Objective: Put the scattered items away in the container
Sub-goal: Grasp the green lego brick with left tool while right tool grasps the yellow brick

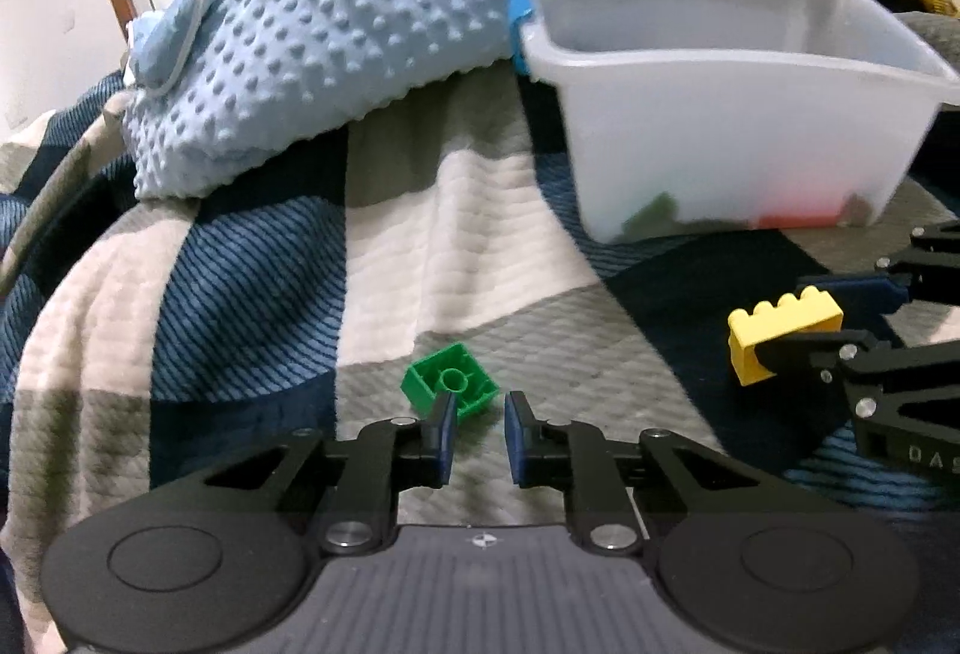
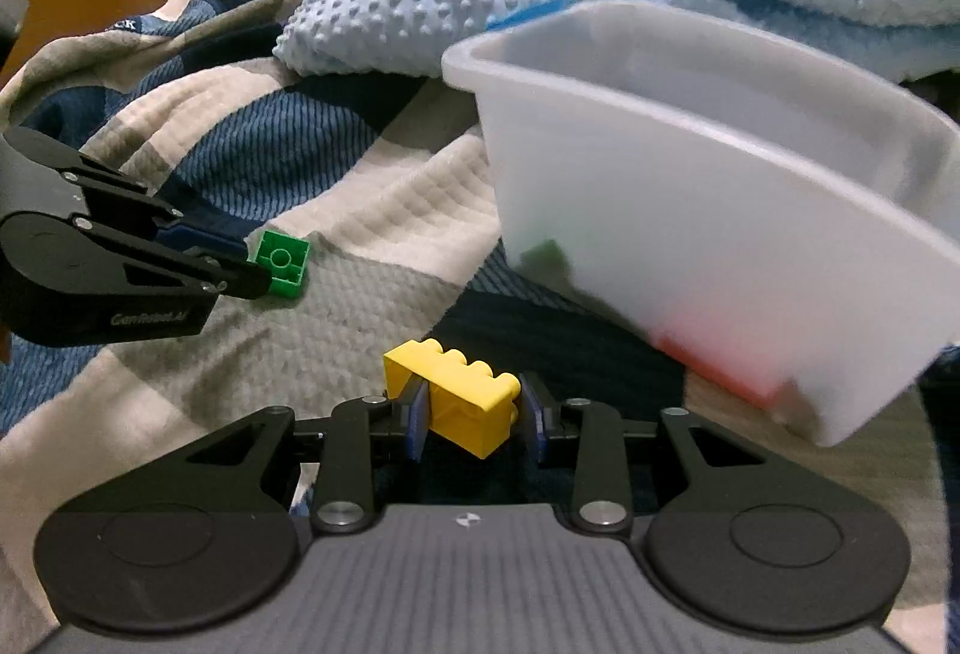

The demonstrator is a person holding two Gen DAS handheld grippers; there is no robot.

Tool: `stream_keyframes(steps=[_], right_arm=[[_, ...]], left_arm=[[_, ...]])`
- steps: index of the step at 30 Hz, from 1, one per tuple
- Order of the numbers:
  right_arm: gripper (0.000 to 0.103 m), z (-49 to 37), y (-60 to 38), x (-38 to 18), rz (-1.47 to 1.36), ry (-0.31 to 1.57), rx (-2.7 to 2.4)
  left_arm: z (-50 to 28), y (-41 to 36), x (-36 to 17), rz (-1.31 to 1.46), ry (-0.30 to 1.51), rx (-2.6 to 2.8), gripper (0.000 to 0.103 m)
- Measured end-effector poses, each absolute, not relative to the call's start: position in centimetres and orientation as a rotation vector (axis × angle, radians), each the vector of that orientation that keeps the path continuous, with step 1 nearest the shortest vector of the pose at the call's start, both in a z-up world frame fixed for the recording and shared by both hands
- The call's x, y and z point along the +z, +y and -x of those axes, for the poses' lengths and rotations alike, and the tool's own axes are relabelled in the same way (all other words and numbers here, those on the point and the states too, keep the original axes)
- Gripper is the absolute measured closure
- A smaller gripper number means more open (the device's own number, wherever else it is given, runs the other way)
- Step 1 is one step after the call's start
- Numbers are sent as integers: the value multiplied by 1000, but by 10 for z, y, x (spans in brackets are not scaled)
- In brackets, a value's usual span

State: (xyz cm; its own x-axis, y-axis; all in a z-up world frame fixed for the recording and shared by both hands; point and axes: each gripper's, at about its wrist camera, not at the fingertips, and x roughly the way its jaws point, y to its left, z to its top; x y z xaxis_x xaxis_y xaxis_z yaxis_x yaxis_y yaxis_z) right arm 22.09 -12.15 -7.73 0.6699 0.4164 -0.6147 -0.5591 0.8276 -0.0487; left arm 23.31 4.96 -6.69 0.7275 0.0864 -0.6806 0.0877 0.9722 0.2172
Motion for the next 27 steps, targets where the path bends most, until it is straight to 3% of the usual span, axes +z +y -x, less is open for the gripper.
stream_keyframes(steps=[5,7,8,9,17,19,20,21,22,24,27], right_arm=[[68,-207,-130,-69,234,620,542],[68,-204,-132,-69,232,622,539],[68,-203,-133,-69,229,624,538],[68,-202,-134,-69,227,626,537],[68,-211,-136,-81,215,649,538],[68,-212,-136,-85,214,654,542],[68,-213,-136,-87,215,656,543],[68,-214,-136,-89,216,660,544],[68,-215,-136,-91,214,663,545],[68,-215,-136,-93,210,665,545],[68,-215,-137,-93,206,665,545]], left_arm=[[-224,40,-61,-256,739,8,75],[-226,42,-60,-235,733,32,52],[-230,43,-60,-222,729,50,32],[-233,45,-60,-216,725,69,26],[-266,55,-73,-182,731,127,27],[-274,60,-80,-163,747,133,39],[-277,61,-84,-155,760,129,54],[-280,62,-88,-143,772,117,58],[-279,62,-90,-140,771,114,58],[-279,59,-92,-167,759,112,70],[-275,58,-89,-178,750,103,70]])
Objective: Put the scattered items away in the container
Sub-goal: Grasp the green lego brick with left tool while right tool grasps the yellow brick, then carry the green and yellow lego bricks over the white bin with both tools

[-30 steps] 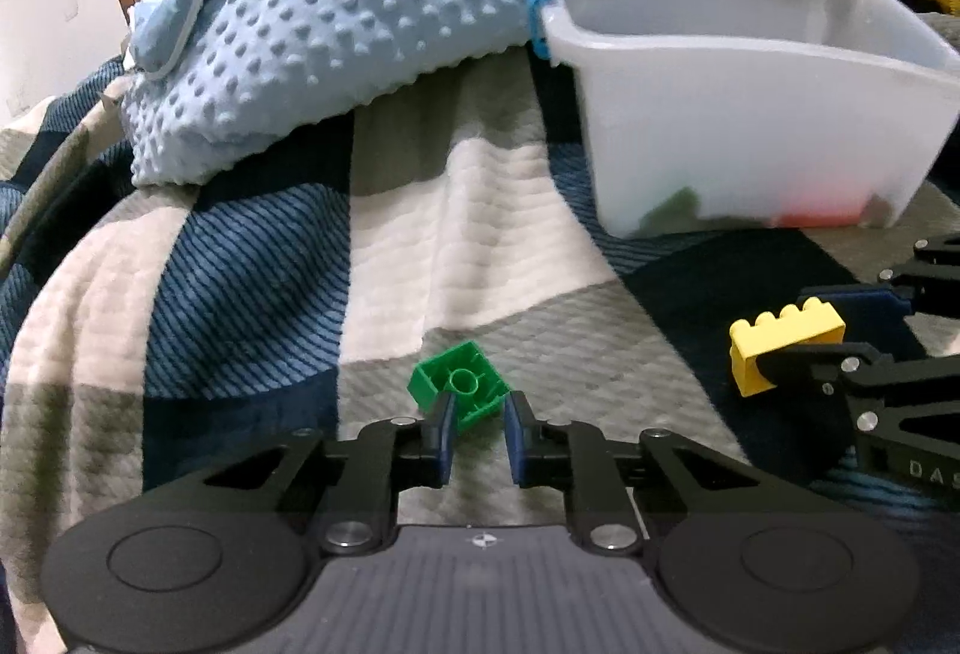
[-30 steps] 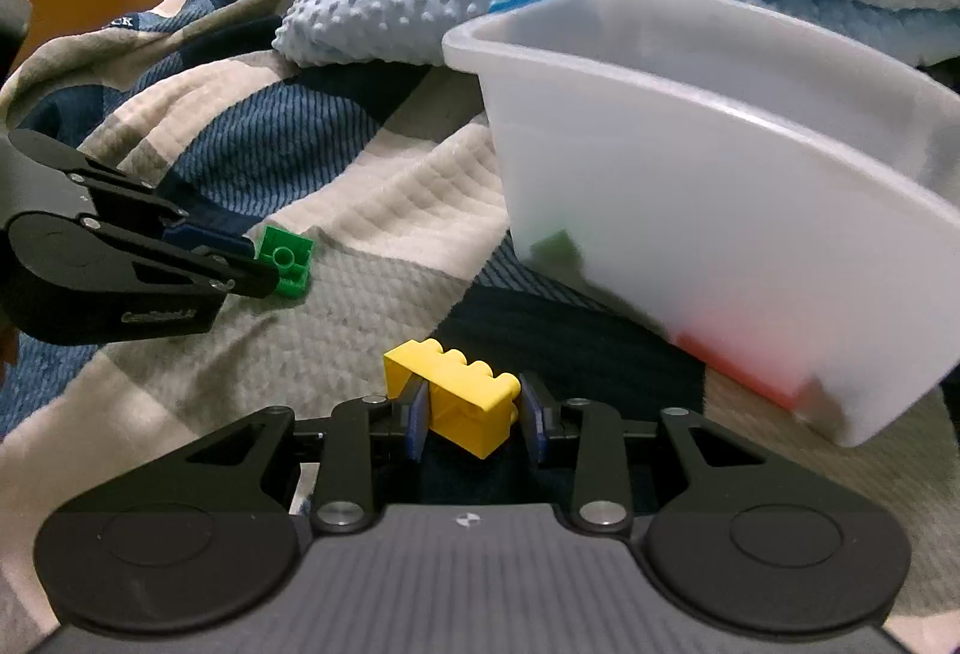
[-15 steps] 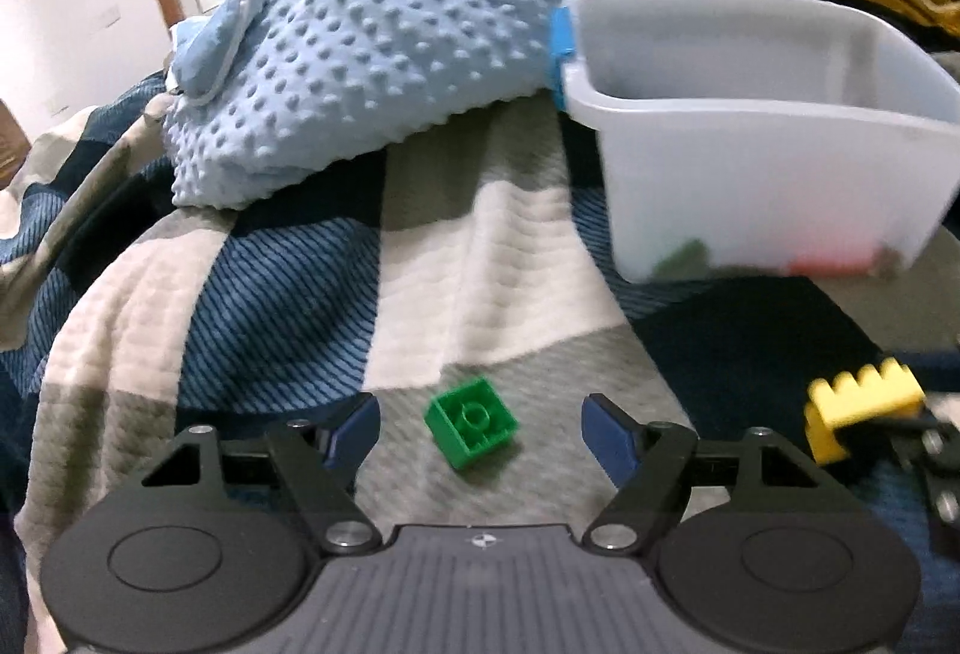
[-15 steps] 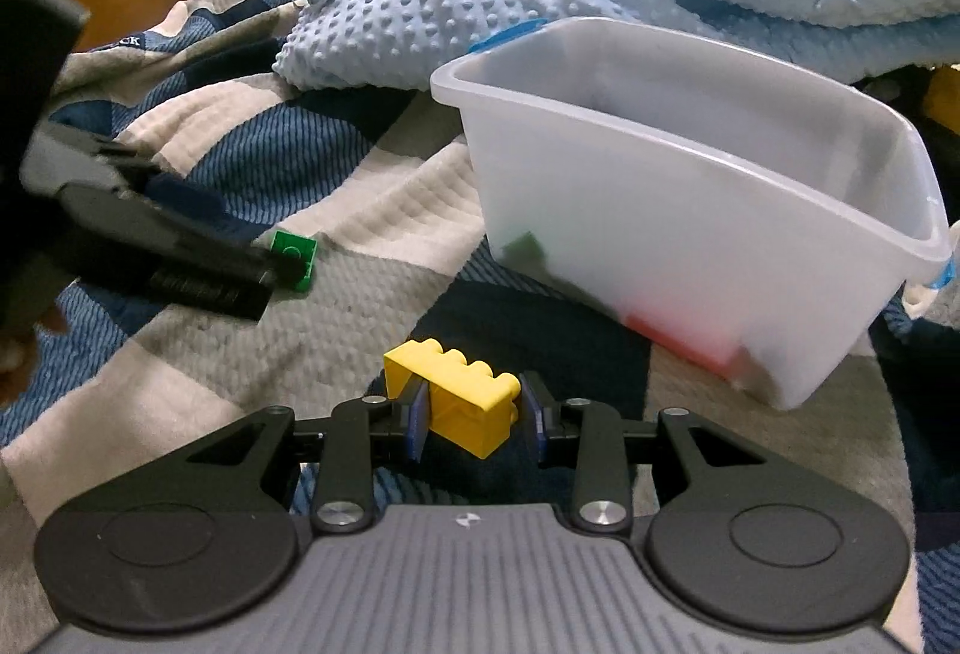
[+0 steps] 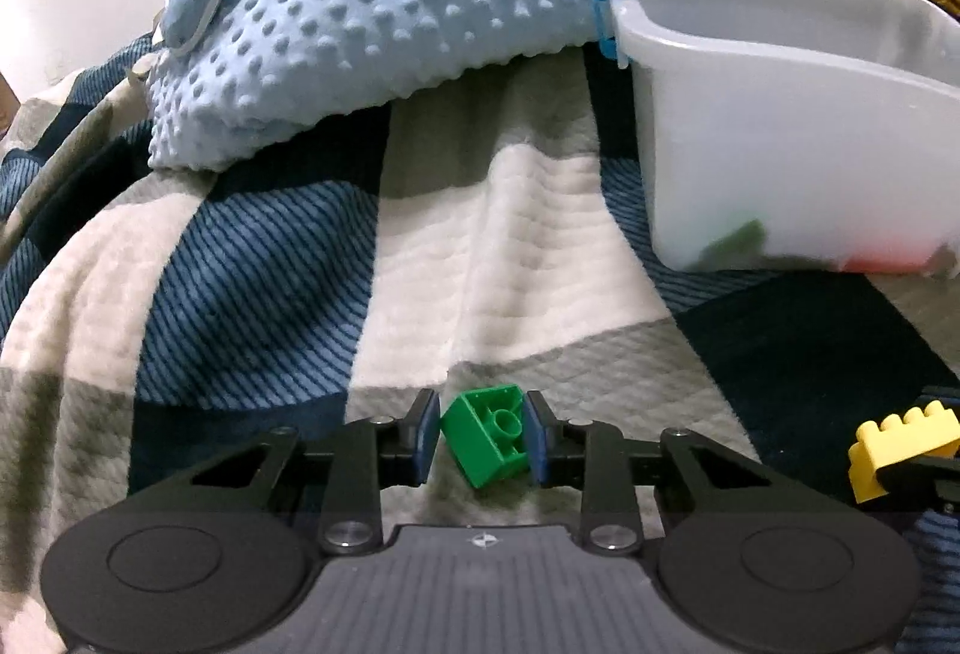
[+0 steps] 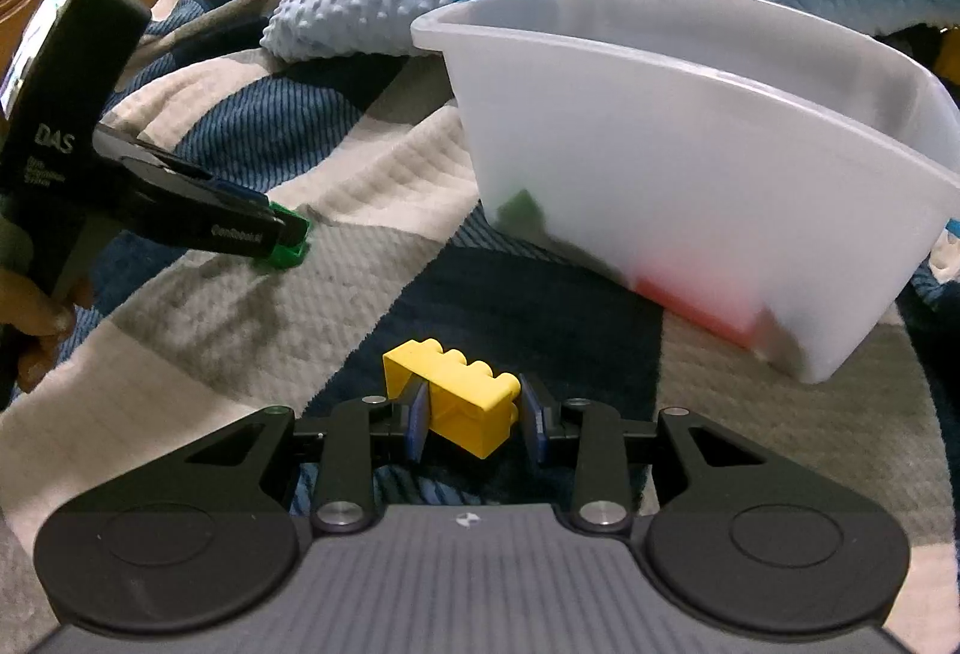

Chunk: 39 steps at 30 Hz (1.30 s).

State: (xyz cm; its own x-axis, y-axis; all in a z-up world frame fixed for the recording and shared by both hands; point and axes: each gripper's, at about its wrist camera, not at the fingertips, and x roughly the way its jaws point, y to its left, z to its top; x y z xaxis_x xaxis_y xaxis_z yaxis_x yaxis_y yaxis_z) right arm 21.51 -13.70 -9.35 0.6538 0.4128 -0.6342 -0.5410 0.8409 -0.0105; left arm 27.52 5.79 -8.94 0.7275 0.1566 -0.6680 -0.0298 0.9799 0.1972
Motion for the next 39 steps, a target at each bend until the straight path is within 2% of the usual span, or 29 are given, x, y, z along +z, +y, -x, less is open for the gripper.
stream_keyframes(steps=[8,24,39], right_arm=[[68,-208,-139,-84,208,648,544],[68,-183,-157,-22,182,512,507],[68,-212,-198,31,97,430,413]], left_arm=[[-256,50,-78,-232,717,96,70],[-207,17,-12,-278,609,42,70],[-219,-31,50,-353,486,-21,70]])
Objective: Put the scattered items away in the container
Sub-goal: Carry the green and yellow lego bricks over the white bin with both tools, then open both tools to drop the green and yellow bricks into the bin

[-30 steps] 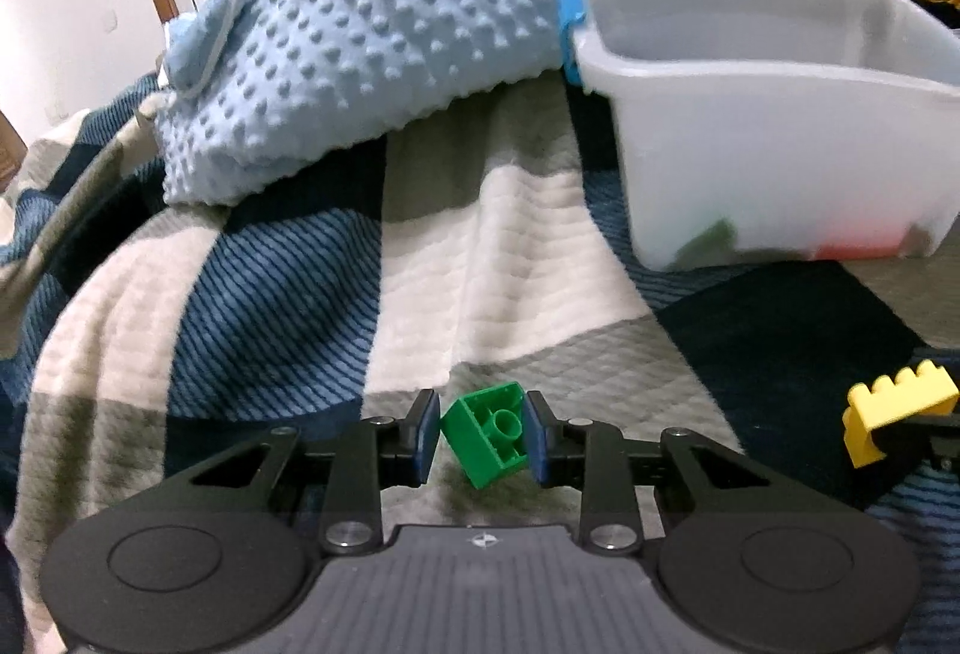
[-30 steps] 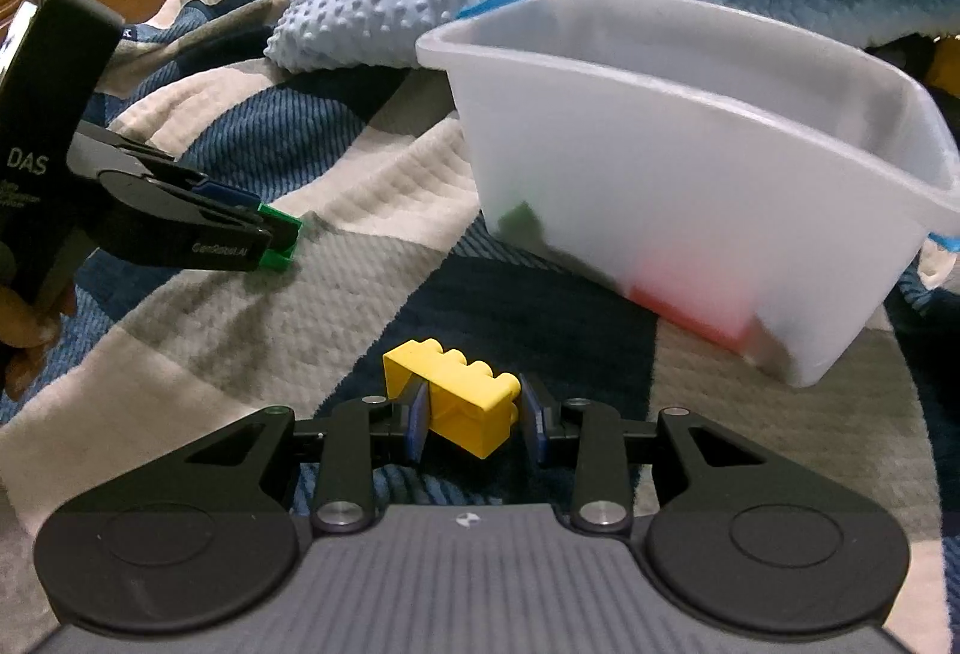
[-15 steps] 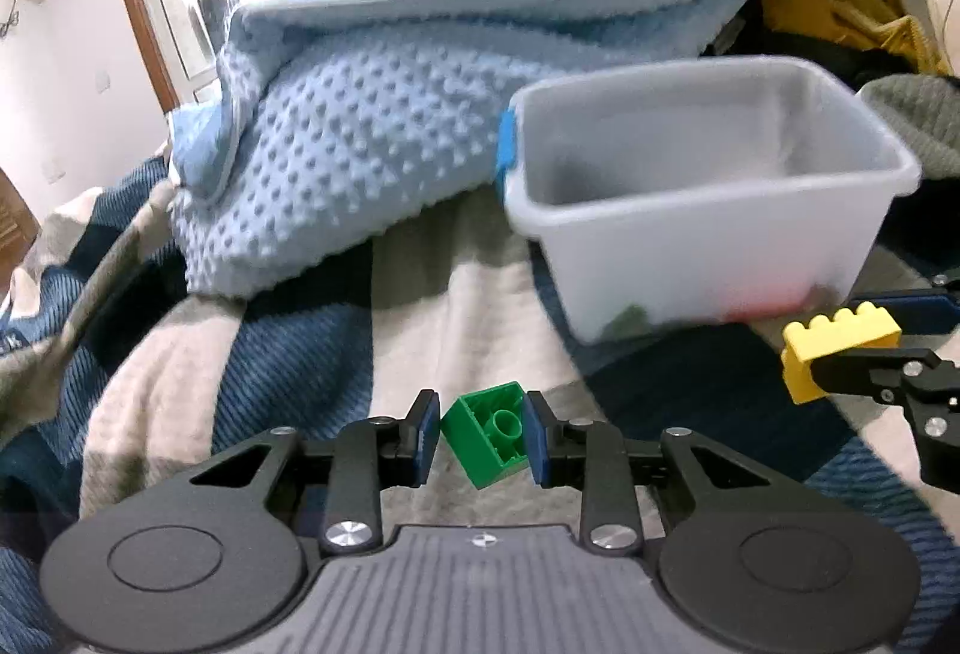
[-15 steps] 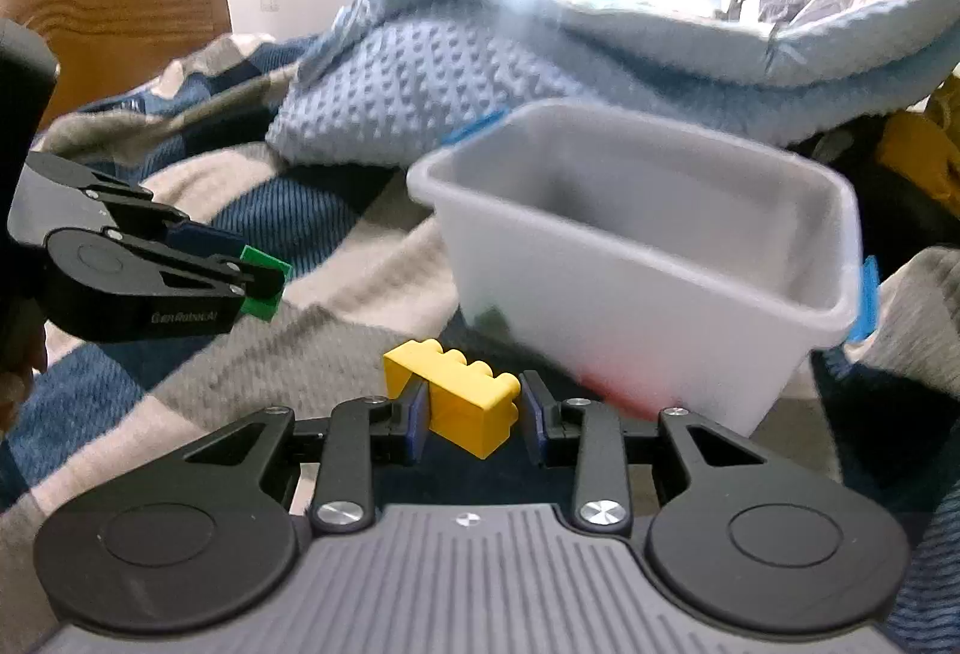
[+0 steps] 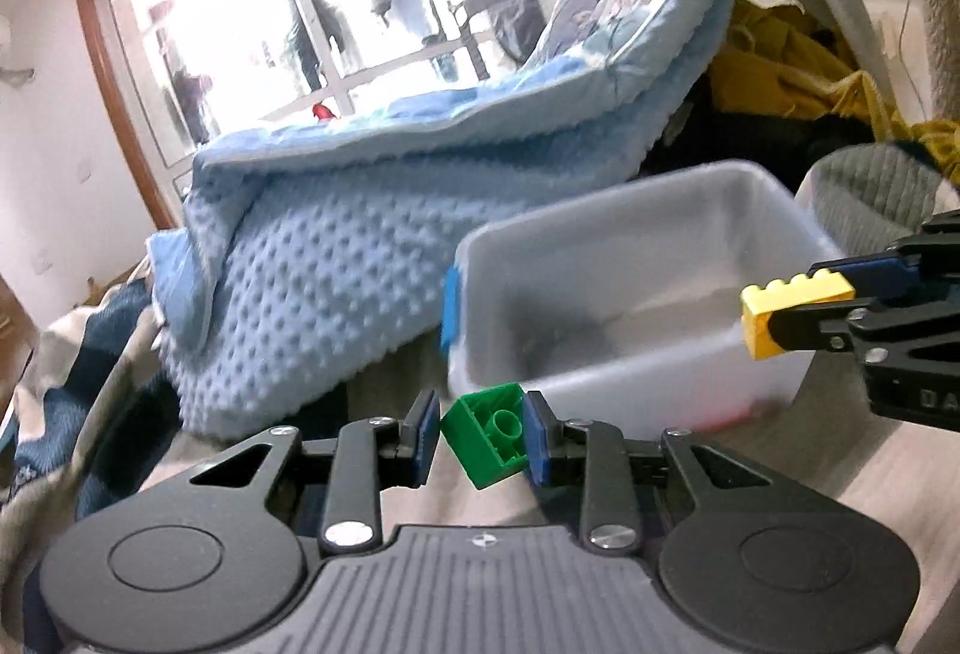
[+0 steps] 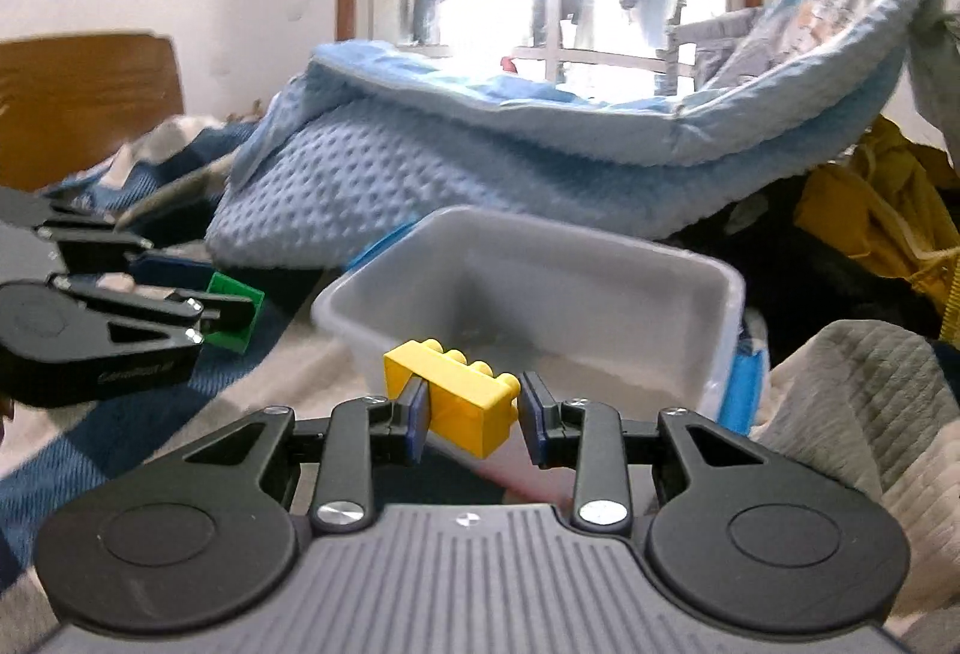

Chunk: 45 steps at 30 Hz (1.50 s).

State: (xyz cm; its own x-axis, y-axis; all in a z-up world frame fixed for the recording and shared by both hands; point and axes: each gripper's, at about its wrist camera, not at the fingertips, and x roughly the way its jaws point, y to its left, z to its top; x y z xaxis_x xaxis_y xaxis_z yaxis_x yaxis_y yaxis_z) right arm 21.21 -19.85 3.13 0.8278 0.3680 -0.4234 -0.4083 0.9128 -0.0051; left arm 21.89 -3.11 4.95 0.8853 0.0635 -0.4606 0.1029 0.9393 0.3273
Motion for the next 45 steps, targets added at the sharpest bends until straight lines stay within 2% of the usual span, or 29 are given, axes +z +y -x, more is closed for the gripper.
stream_keyframes(steps=[14,27,28,30,31,32,33,35,45], right_arm=[[68,-268,-217,43,74,397,358],[67,-298,-229,16,101,474,345],[65,-299,-230,15,92,476,340],[47,-300,-233,14,67,481,330],[34,-300,-235,14,56,479,326],[31,-298,-238,15,44,473,321],[31,-297,-240,16,36,466,318],[31,-292,-244,19,31,442,310],[31,-277,-248,26,28,379,287]], left_arm=[[-277,-71,68,-370,433,-53,69],[-329,-85,41,-372,505,-54,69],[-331,-86,37,-375,513,-55,69],[-336,-87,33,-369,524,-55,68],[-338,-87,31,-363,531,-56,67],[-340,-88,29,-361,539,-50,57],[-341,-88,28,-364,538,-41,39],[-342,-90,27,-374,526,-17,19],[-336,-90,30,-363,528,-15,19]])
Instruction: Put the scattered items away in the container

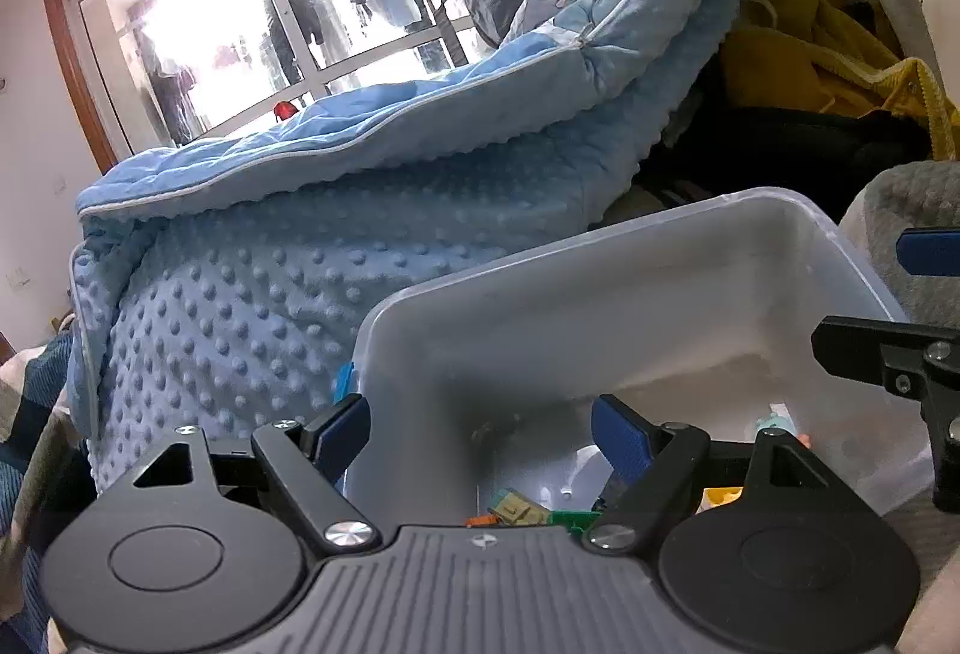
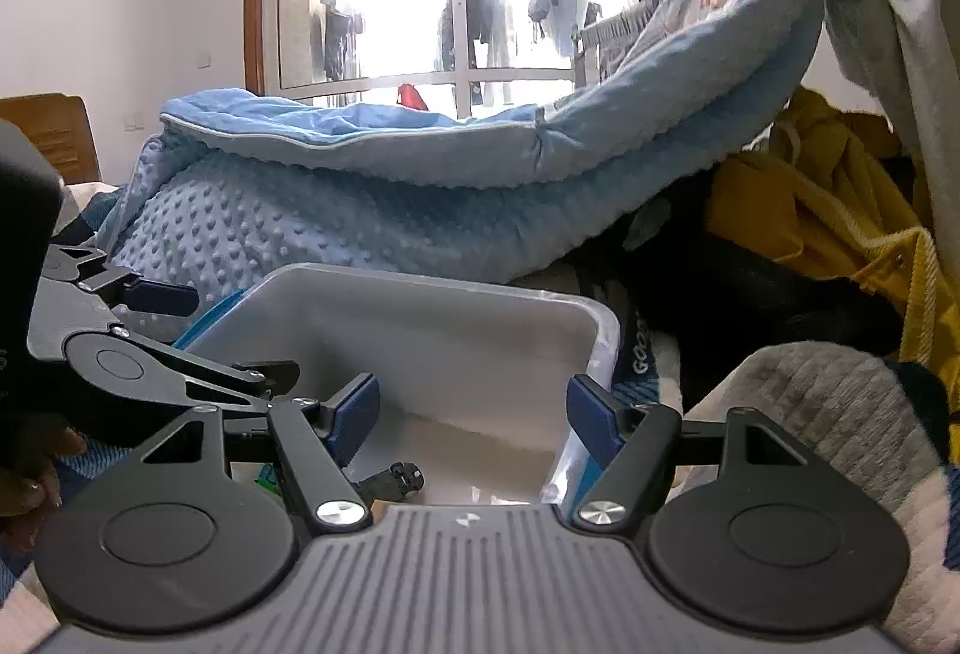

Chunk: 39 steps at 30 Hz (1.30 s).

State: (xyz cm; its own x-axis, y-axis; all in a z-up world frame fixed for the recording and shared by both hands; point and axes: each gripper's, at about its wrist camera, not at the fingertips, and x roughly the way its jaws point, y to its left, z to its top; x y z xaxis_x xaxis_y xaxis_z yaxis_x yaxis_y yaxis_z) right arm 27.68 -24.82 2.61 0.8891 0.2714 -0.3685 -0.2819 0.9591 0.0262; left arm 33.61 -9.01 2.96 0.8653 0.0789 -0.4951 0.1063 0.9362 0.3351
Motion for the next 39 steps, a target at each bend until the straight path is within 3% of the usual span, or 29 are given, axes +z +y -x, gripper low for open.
stream_keyframes(steps=[7,16,20,28,30,39], right_arm=[[30,-266,-240,32,40,373,298],[13,-248,-230,36,61,362,305],[10,-241,-228,36,51,369,296],[7,-235,-229,43,56,361,285],[6,-235,-229,46,60,356,283],[5,-231,-235,51,54,321,225]], left_arm=[[-319,-85,35,-358,531,-33,19],[-301,-79,39,-324,547,-44,19],[-294,-76,38,-295,559,-47,19],[-282,-66,52,-183,536,-62,16],[-282,-62,55,-160,545,-72,10],[-277,-69,57,-211,506,-54,10]])
